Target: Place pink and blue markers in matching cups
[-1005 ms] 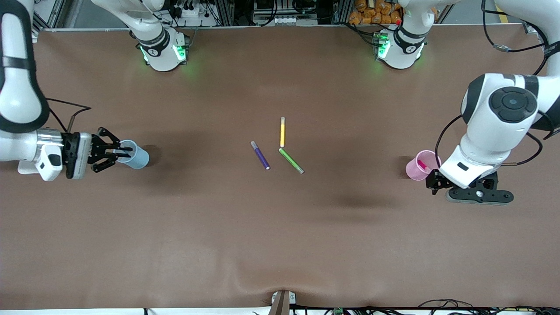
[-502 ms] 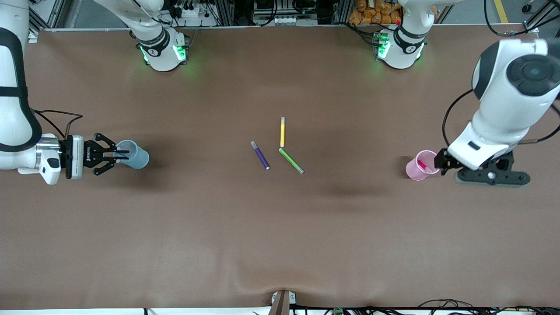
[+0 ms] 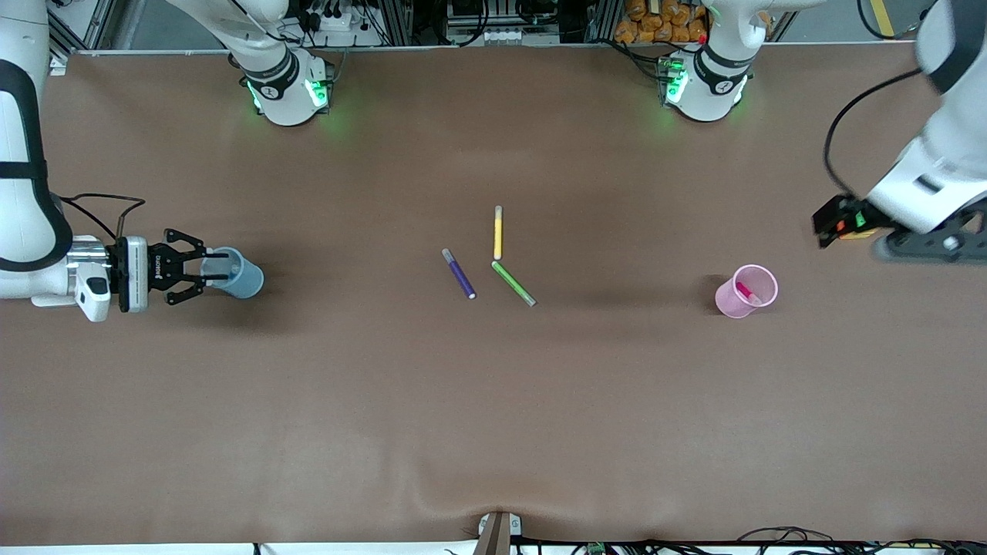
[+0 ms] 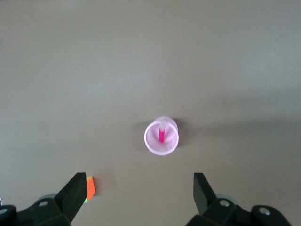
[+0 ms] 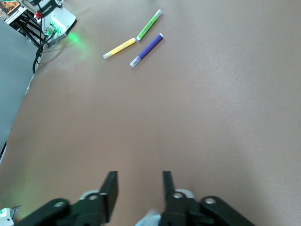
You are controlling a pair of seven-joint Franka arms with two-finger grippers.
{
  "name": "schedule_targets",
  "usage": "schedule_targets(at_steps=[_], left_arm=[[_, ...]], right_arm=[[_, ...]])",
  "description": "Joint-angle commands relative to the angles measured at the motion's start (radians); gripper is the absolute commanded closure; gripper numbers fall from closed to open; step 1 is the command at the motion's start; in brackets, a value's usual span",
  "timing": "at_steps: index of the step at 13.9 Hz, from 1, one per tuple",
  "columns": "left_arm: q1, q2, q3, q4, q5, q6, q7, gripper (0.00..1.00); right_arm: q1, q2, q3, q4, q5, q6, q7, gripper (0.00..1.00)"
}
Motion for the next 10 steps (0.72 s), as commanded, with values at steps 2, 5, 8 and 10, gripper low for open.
schedule_targets(at_steps=[2, 5, 8, 10], left_arm=[[-0.017, -0.066, 0.036, 0.020, -0.036, -0.106, 0.032, 0.00], [-0.020, -0.059, 0.065, 0.081, -0.039, -0.107, 0.131, 0.00], [-0.020, -0.065, 0.126, 0.100, -0.106, -0.153, 0.176, 0.00], [-0.020, -0.065, 0.154, 0.101, -0.146, -0.178, 0.217, 0.00]], right_arm=[[-0.006, -0.038, 0.016, -0.007, 0.011, -0.016, 0.117, 0.00], [0.020, -0.090, 0.018, 0.010, -0.023, -0.013, 0.315, 0.00], [0.078, -0.156, 0.018, 0.047, -0.154, -0.003, 0.526, 0.00], [0.112, -0.205, 0.019, 0.058, -0.233, 0.001, 0.690, 0.00]])
